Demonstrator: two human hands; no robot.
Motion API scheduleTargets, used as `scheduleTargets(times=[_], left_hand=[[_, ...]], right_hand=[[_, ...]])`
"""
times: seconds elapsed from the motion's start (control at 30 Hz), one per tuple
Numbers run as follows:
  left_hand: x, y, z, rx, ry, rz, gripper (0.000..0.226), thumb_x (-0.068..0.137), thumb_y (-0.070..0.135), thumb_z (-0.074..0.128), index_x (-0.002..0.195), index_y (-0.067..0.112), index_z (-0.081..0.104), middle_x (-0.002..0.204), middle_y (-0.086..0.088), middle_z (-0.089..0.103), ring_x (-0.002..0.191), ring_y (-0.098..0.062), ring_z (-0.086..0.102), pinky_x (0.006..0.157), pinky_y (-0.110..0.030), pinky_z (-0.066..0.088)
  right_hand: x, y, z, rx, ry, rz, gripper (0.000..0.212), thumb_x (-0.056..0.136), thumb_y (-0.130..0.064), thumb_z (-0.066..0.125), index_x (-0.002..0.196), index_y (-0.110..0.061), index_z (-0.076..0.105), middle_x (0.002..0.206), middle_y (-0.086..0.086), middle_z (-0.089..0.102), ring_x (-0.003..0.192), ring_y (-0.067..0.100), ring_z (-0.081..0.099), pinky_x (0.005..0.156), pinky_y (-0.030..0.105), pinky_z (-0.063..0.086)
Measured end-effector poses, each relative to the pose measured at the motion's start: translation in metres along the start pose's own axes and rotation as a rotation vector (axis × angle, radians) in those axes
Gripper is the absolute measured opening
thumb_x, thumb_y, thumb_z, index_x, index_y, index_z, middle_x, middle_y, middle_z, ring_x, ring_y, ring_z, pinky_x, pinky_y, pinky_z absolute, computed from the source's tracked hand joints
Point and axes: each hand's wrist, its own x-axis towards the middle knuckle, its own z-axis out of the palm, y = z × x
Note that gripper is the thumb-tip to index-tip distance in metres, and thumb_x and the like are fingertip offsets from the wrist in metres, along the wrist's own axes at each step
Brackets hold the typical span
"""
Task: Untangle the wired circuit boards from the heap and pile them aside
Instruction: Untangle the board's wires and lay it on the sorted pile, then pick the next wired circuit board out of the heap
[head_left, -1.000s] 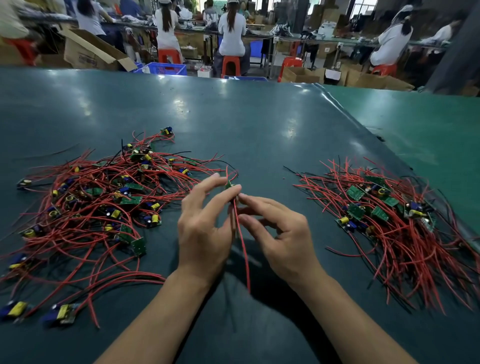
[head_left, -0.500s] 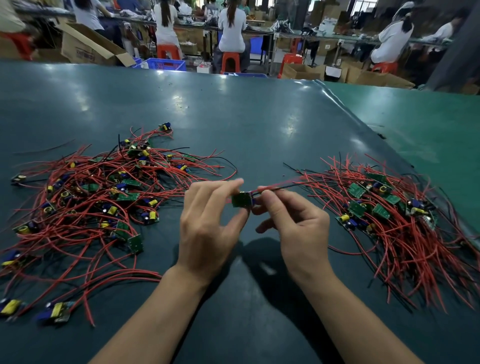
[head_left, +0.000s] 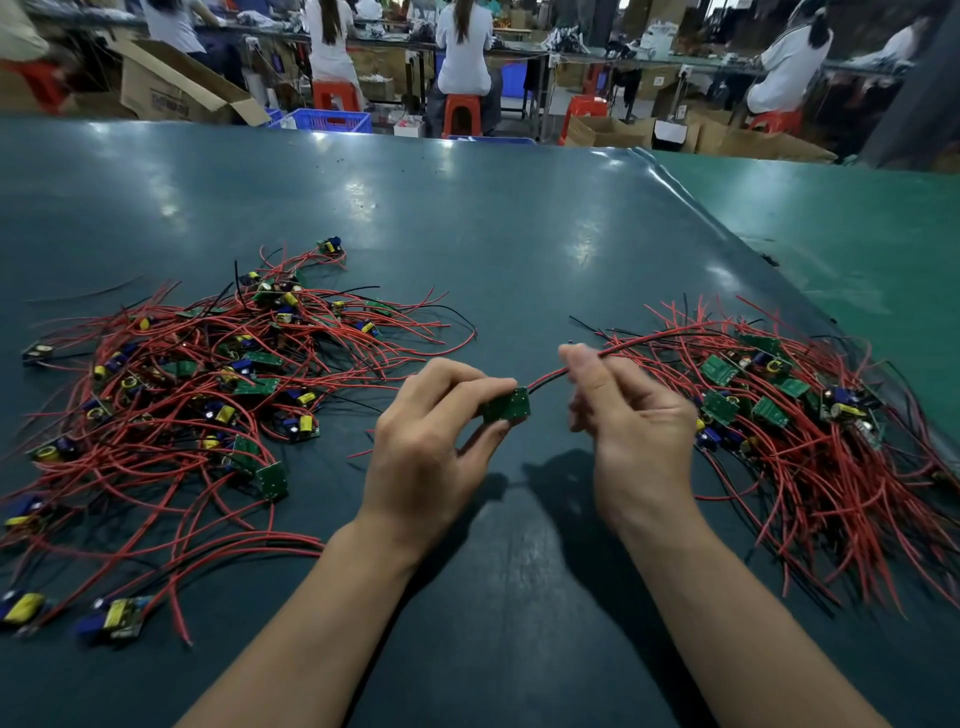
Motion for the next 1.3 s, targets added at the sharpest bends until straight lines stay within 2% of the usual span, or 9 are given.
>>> scheduleTargets(times=[0.23,0.37,0.43,0.5,0.63,0.77,0.87,1.13,1.3], left_hand=[[0.000,0.004,-0.002,0.091,-0.015,0.097,0.013,0.084,0.012,0.076,0.097,0.008,0.077,0.090,-0.007,0.068,0.063,-0.023,0.061,0.059,-0.041,0.050],[-0.003,0.007,-0.003,0.105,0.111,0.026,0.014,0.083,0.006,0.077,0.097,0.006,0.076,0.091,-0.009,0.067,0.069,-0.023,0.063,0.060,-0.037,0.054],[-0.002,0.005,-0.004,0.147,0.207,-0.027,0.021,0.079,0.005,0.081,0.099,0.005,0.075,0.093,-0.010,0.065,0.075,-0.018,0.062,0.062,-0.036,0.055],[-0.001,0.002,-0.004,0.162,0.269,-0.049,0.025,0.079,0.009,0.083,0.102,0.004,0.074,0.094,-0.011,0.065,0.080,-0.016,0.059,0.064,-0.035,0.054],[-0.004,0.000,-0.004,0.111,0.127,0.050,0.029,0.083,0.007,0.076,0.111,0.008,0.073,0.099,-0.009,0.065,0.082,-0.014,0.061,0.066,-0.032,0.053],[-0.002,-0.004,-0.005,0.034,-0.026,0.099,0.028,0.084,0.010,0.072,0.112,0.006,0.073,0.098,-0.008,0.068,0.081,-0.014,0.064,0.065,-0.032,0.056],[0.001,-0.008,-0.009,0.072,0.001,0.044,0.028,0.087,0.023,0.072,0.109,0.006,0.073,0.089,-0.002,0.071,0.066,-0.006,0.055,0.061,-0.025,0.052],[0.004,-0.016,-0.013,0.359,0.113,-0.373,0.014,0.092,0.027,0.068,0.085,0.018,0.076,0.073,0.000,0.072,0.067,-0.027,0.067,0.056,-0.028,0.041],[0.003,-0.025,-0.010,0.531,0.035,-0.485,0.019,0.086,0.029,0.071,0.100,0.017,0.073,0.095,-0.006,0.068,0.095,-0.034,0.054,0.076,-0.043,0.043]], right_hand=[[0.024,-0.012,-0.022,0.160,0.357,-0.006,0.028,0.098,-0.014,0.058,0.073,-0.011,0.069,0.063,-0.003,0.064,0.042,0.006,0.042,0.039,0.020,0.034],[0.031,-0.019,-0.037,0.211,0.560,0.012,0.035,0.104,-0.023,0.046,0.075,-0.011,0.062,0.065,-0.001,0.055,0.039,0.007,0.039,0.038,0.018,0.030],[0.023,-0.019,-0.035,0.146,0.468,0.042,0.046,0.104,-0.031,0.045,0.064,-0.015,0.058,0.051,-0.002,0.050,0.035,0.010,0.039,0.037,0.016,0.029],[0.006,-0.014,-0.025,-0.041,0.190,0.127,0.060,0.100,-0.048,0.047,0.050,-0.017,0.057,0.042,0.000,0.048,0.033,0.013,0.040,0.036,0.016,0.030],[-0.023,-0.001,0.001,-0.147,-0.523,0.209,0.038,0.083,-0.053,0.056,0.075,-0.016,0.062,0.058,0.000,0.054,0.035,0.011,0.042,0.035,0.019,0.032],[-0.019,-0.003,0.001,-0.205,-0.572,0.187,0.035,0.091,-0.039,0.056,0.073,-0.009,0.055,0.050,-0.006,0.053,0.037,0.008,0.043,0.038,0.020,0.034],[-0.017,-0.004,-0.003,-0.245,-0.431,0.049,0.029,0.095,-0.032,0.058,0.073,-0.014,0.063,0.053,-0.004,0.060,0.038,0.006,0.044,0.039,0.017,0.035],[0.011,-0.020,-0.027,0.226,0.393,0.105,0.031,0.098,-0.040,0.056,0.087,-0.012,0.061,0.058,-0.004,0.059,0.038,0.008,0.046,0.034,0.018,0.033],[0.012,-0.017,-0.028,0.452,0.317,0.569,0.035,0.094,-0.042,0.059,0.091,-0.008,0.064,0.065,0.000,0.070,0.044,0.003,0.058,0.038,0.012,0.040]])
